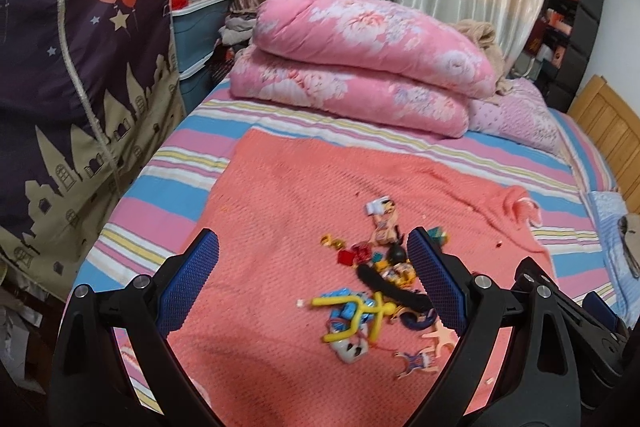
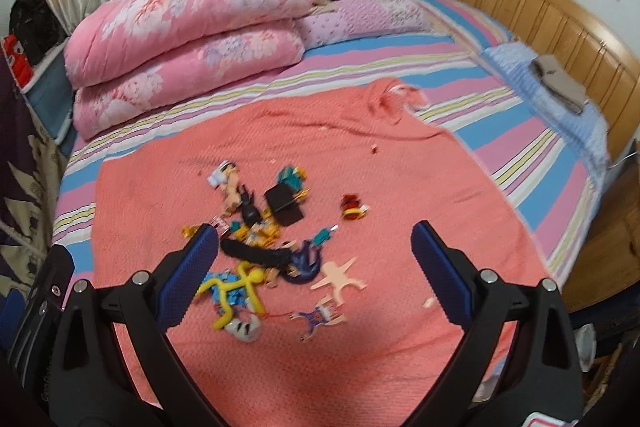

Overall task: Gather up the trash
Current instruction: 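Move the right tool toward the yellow bendy figure on the blanket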

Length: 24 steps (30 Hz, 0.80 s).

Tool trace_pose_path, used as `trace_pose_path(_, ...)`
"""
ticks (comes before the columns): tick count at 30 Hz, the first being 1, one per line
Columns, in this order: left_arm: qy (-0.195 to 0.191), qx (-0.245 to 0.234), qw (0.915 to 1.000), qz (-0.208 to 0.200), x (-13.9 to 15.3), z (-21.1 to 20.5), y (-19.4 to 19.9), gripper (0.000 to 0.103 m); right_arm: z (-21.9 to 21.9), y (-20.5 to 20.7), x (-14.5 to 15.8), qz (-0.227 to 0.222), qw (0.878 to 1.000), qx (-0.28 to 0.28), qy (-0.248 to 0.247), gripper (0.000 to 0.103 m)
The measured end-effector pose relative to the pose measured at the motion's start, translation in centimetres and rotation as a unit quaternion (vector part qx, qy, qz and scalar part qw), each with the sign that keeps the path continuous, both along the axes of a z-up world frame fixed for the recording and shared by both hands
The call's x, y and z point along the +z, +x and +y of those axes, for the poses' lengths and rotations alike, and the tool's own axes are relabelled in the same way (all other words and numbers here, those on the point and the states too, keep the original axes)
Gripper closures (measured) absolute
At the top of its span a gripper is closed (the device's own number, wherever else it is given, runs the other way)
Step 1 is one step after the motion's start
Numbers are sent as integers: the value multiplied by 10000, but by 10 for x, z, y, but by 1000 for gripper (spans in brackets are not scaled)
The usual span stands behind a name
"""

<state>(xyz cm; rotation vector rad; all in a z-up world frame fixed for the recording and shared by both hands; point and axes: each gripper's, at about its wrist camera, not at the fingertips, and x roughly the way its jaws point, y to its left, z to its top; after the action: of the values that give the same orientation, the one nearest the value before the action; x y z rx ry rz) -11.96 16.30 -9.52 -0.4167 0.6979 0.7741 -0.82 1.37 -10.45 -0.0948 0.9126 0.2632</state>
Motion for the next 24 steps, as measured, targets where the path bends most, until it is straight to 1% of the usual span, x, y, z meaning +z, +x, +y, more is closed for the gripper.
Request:
trace_pose_path(1,43,18,10000,30,-4,0,-1,10,-2,1,-4,73,9999,46,95,9)
trace_pose_path(3,178,80,9997,129,-15,-2,-6,10,-7,0,-24,334,9982,251,425,9)
trace_pose_path(5,178,104,9994,264,-28,-4,-10,9,-10,-2,-44,693,9955,289,581,9)
trace_pose_path(6,178,126,9989,419,-39,-5,-14,9,-10,-3,-56,865,9938,346,604,9)
trace_pose_path(8,137,224,9975,663,-55,-4,-24,9,-6,-10,-72,1012,9925,467,506,9)
trace_pose_path(11,-80,467,9943,955,-78,-2,-41,9,3,-27,-94,1043,9917,694,293,9)
trace_pose_path(16,-230,720,9874,1393,-107,1,-61,9,14,-41,-130,1499,9830,1054,-68,9)
trace_pose_path(18,-214,765,9842,1581,-121,1,-64,9,18,-43,-145,1667,9785,1183,-256,9)
trace_pose_path(22,-270,811,9803,1780,-139,7,-62,9,22,-37,-176,2265,9645,1315,-339,10)
trace_pose_path(24,-231,834,9803,1774,-141,10,-58,9,28,-35,-176,2178,9657,1356,-399,10)
